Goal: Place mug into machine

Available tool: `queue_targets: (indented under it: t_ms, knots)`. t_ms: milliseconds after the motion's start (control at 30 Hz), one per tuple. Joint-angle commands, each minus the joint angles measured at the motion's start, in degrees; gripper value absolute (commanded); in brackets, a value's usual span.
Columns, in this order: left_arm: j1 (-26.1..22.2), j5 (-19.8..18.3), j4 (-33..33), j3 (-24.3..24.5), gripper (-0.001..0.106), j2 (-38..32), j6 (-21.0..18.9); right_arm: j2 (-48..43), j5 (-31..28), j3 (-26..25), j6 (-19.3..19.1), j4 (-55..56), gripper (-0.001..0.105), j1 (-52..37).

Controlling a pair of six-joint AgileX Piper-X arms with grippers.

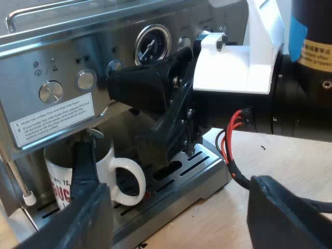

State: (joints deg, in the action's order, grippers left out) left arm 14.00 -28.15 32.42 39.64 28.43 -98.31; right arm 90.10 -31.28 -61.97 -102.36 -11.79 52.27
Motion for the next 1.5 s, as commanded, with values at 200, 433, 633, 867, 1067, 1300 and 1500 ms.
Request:
queue_targets:
  t_ms: [200, 433, 633, 867, 1067, 1300, 1500]
  knots:
    - [0.3, -0.8, -1.0, 0.2, 0.058, -0.1, -0.6, -4.0, -0.8, -0.8, -1.6, 6.2, 0.000, 0.6]
    - [0.3, -0.8, -1.0, 0.3, 0.058, -0.1, -0.6, -8.7, -0.8, -0.8, 1.6, 18.4, 0.037, 1.5]
    - [0.3, -0.8, 1.6, 3.0, 0.058, -0.1, -0.7, -13.9, -0.6, -0.8, 2.4, 26.6, 0.068, 1.7]
    - [0.3, -0.4, 3.3, 8.2, 0.064, -0.1, -0.7, -20.8, -0.8, -0.8, 2.8, 31.6, 0.064, 2.1]
    - [-3.3, 3.4, 2.1, 9.6, 0.065, 0.1, -5.1, -25.8, -0.6, -0.8, 2.8, 31.9, 0.064, -0.4]
    - [-10.5, 0.1, -0.1, 10.7, 0.065, 2.9, -6.1, -29.9, 3.0, -2.5, 2.8, 37.9, 0.064, -8.6]
    - [-13.4, 0.1, -0.2, 11.9, 0.065, 3.3, -6.1, -32.5, 8.8, -3.2, 3.7, 44.3, 0.064, -18.6]
